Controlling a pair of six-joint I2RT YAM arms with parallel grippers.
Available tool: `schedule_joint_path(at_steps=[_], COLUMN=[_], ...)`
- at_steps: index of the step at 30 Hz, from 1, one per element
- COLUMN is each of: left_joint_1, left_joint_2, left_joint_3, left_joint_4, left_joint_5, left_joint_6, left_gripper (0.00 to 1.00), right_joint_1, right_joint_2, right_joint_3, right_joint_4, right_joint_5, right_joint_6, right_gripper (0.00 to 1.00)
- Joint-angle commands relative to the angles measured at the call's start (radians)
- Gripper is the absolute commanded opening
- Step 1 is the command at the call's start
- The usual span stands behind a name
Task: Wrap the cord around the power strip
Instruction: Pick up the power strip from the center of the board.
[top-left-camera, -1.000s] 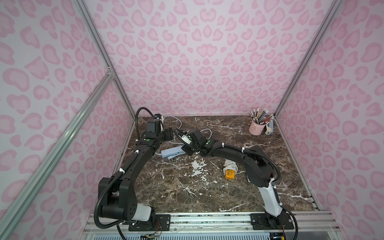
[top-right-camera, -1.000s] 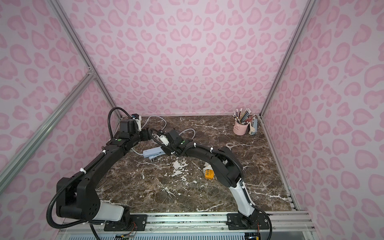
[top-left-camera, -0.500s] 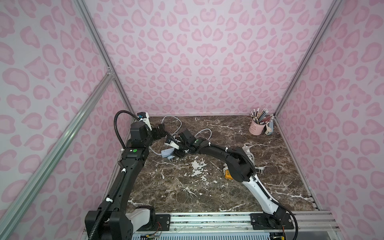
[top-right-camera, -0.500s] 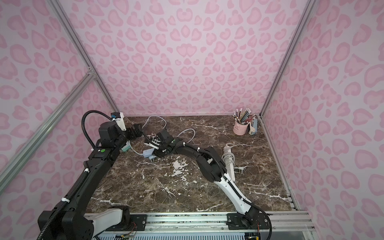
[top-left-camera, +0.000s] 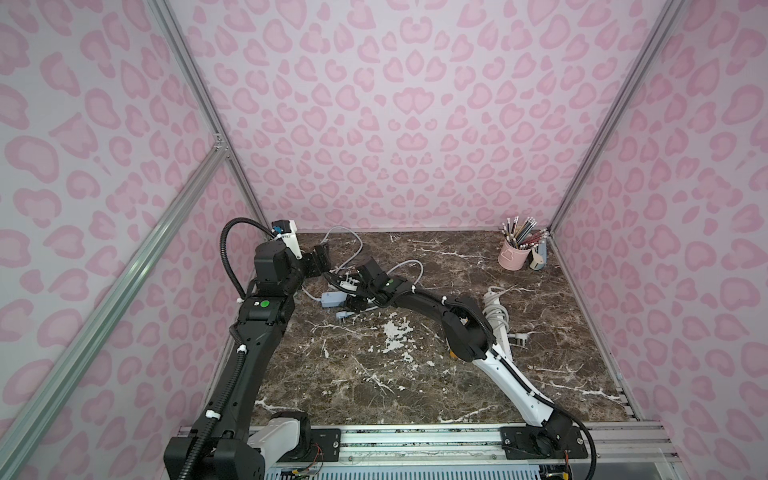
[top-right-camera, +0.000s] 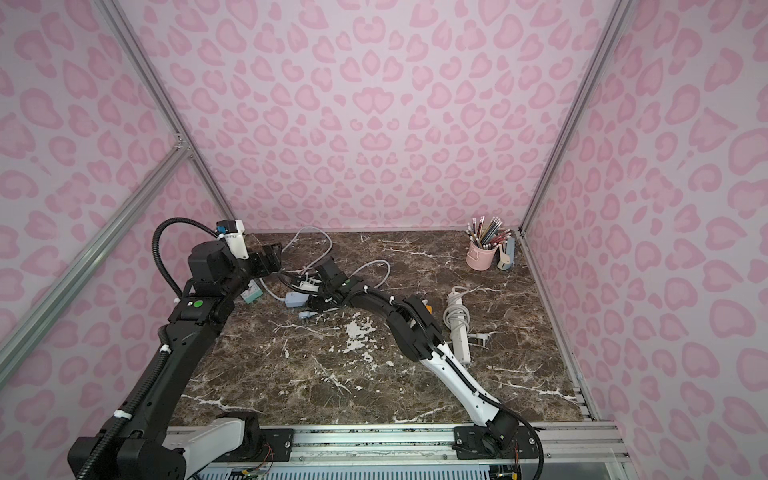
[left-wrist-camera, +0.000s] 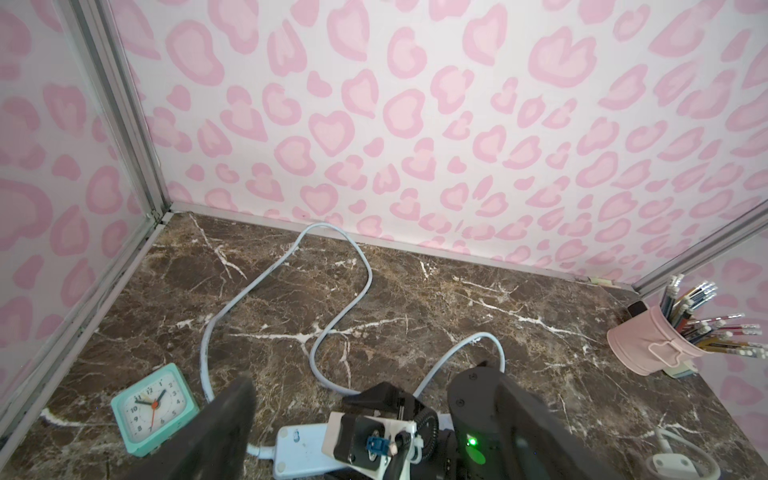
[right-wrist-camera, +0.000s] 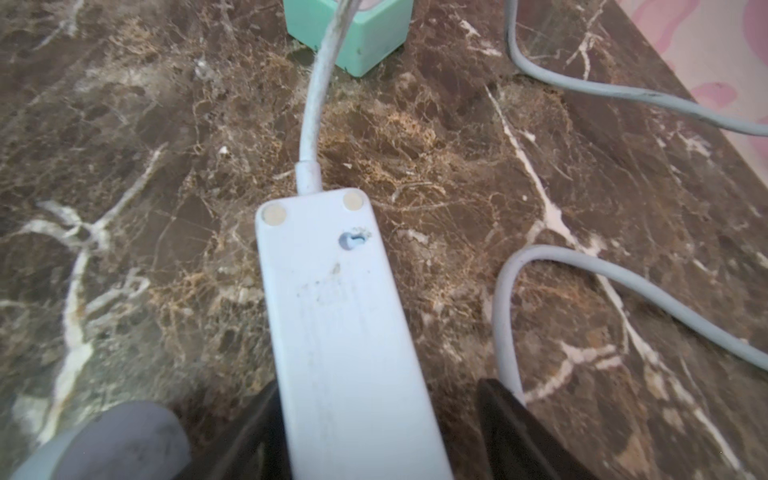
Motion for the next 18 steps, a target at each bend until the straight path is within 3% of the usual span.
schedule_joint_path(at_steps=[1,6,12,18], left_joint_1=[0.0,0.0,0.0,0.0], left_joint_2=[-0.01,-0.003,-0.027,-0.05], left_joint_3=[0.044,0.116,0.153,0.169], left_joint_4=[-0.033,-0.1,-0.113,-0.106], left_joint_5=[-0.017,-0.033,-0.018,0.024], left_joint_6=[-0.017,-0.035,-0.03,-0.006], left_gripper=[0.84,0.73,0.69,0.69], right_joint_1=[-0.003,-0.011,-0.019,-0.086], right_joint_2=[0.002,-0.067,-0.166,-0.33], right_joint_3=[0.005,0.0,0.0,-0.09], right_joint_4=[-0.16,-0.134,-0.042,0.183], right_joint_5=[-0.036,-0.095,-0.172,-0.175], right_joint_6=[-0.046,0.002,0.099,0.377], right_gripper=[0.6,0.23,0.14,0.12])
